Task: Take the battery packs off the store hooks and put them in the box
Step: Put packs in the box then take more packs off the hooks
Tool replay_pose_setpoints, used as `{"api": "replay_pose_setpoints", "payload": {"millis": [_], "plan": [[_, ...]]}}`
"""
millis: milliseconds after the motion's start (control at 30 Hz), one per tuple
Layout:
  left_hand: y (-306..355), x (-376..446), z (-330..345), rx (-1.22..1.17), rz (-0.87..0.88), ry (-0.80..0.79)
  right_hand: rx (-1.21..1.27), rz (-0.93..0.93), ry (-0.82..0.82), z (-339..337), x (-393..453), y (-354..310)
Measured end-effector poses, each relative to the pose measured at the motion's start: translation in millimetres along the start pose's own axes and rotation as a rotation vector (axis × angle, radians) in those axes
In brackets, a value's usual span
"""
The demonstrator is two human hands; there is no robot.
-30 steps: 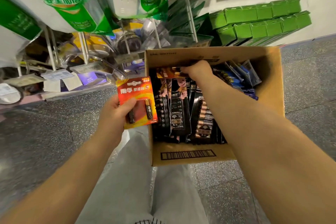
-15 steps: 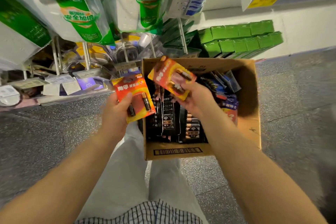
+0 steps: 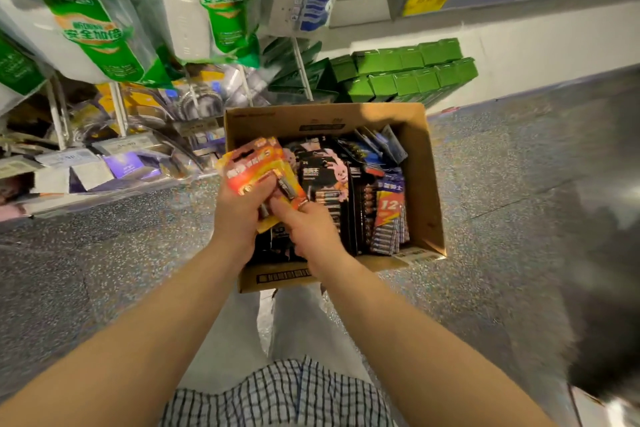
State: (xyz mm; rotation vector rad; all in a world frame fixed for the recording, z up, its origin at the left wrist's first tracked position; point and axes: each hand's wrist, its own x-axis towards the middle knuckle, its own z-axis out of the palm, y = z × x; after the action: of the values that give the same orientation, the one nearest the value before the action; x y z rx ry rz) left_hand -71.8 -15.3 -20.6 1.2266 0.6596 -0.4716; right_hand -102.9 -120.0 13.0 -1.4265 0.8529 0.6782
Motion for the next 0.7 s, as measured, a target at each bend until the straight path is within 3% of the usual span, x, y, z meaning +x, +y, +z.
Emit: {"api": "replay_pose_setpoints", "payload": {"millis": [200, 433, 533, 700], "plan": [[-11.8, 7.0, 6.6, 0.075, -0.047, 0.043, -0.21, 0.039, 0.041, -43.2, 3.7, 7.7], [-26.9, 15.1, 15.6, 0.146, -0.114, 0.063, -0.077, 0.036, 0.457, -144.0, 25.3, 40.6], [-36.8, 16.4, 20.4, 0.195, -0.13, 0.034, -0.049, 0.062, 0.561, -163.9, 39.9, 53.7], [-50.0, 17.4, 22.8, 0.258, -0.149, -0.025, -0.248, 0.078, 0.534, -166.1, 60.6, 62.9]]}}
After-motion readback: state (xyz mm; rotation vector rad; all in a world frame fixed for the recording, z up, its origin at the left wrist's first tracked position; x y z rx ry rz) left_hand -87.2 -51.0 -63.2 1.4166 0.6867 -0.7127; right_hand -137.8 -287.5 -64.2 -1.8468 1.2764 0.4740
